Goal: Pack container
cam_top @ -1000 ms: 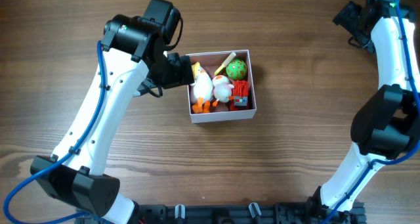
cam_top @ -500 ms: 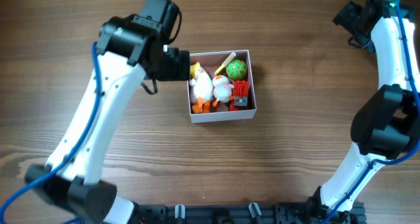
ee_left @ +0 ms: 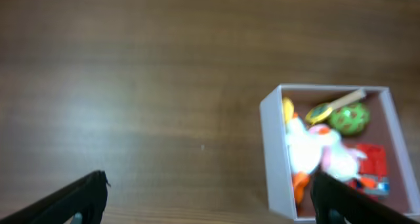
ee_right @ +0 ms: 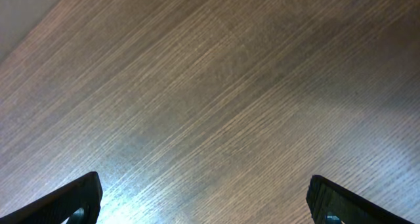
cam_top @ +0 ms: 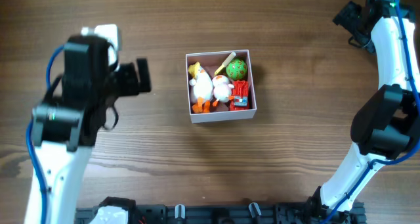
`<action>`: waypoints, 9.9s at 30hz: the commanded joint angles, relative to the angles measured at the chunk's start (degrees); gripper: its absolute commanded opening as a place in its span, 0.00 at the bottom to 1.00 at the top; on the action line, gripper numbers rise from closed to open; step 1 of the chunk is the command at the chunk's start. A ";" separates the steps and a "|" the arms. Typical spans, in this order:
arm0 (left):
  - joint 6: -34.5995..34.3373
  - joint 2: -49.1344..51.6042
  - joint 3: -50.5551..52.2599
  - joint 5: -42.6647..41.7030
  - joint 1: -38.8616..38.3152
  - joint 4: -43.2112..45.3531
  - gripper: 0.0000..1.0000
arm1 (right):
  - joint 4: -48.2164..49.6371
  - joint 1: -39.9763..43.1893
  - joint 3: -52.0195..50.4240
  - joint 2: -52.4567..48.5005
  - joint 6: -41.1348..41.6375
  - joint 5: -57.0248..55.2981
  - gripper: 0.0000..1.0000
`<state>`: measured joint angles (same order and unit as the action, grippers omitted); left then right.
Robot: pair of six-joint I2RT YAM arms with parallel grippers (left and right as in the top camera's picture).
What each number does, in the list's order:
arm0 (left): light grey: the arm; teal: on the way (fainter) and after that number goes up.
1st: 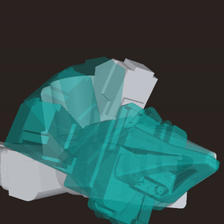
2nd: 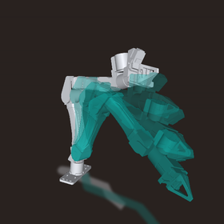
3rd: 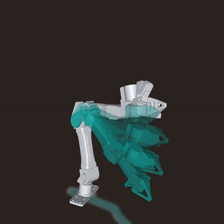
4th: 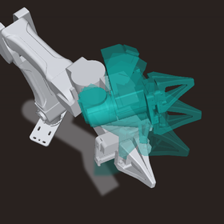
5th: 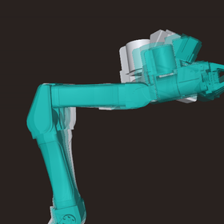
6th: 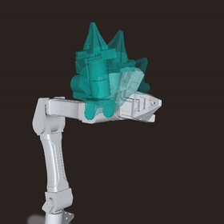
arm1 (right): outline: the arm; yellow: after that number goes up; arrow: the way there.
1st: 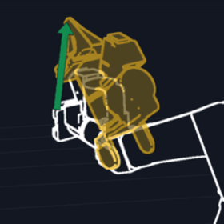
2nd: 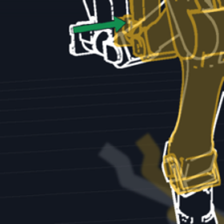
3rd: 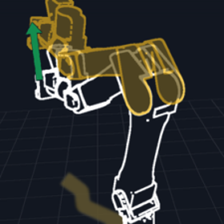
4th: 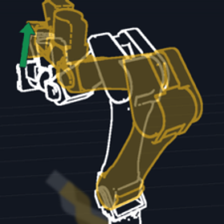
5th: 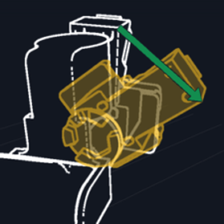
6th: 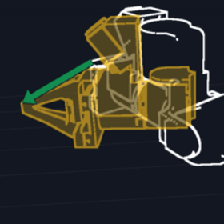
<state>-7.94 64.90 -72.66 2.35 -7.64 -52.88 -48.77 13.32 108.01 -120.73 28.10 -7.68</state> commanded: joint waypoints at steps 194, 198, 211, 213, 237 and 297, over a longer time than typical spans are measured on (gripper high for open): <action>1.53 -64.63 72.35 -7.21 7.69 48.85 1.00 | 46.69 -13.20 -74.71 87.97 -13.16 -6.45 1.00; 1.53 -64.63 72.35 -7.21 7.69 48.85 1.00 | 52.11 -11.74 -85.99 96.70 -13.09 -5.95 1.00; 1.53 -64.63 72.35 -7.21 7.69 48.85 1.00 | 55.32 -8.31 -98.92 111.84 -23.08 5.07 1.00; 1.53 -64.63 72.35 -7.21 7.69 48.85 1.00 | 55.19 -8.33 -99.49 113.07 -24.09 6.47 1.00; 1.53 -64.63 72.35 -7.21 7.69 48.85 1.00 | 51.23 -8.44 -107.71 120.56 -23.32 17.11 1.00; 1.53 -64.63 72.35 -7.21 7.69 48.85 1.00 | 49.53 -8.44 -107.71 120.45 -21.94 17.20 1.00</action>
<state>-7.53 0.80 -0.49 -4.99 -0.36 -3.60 0.45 4.78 0.36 -0.84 5.10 8.58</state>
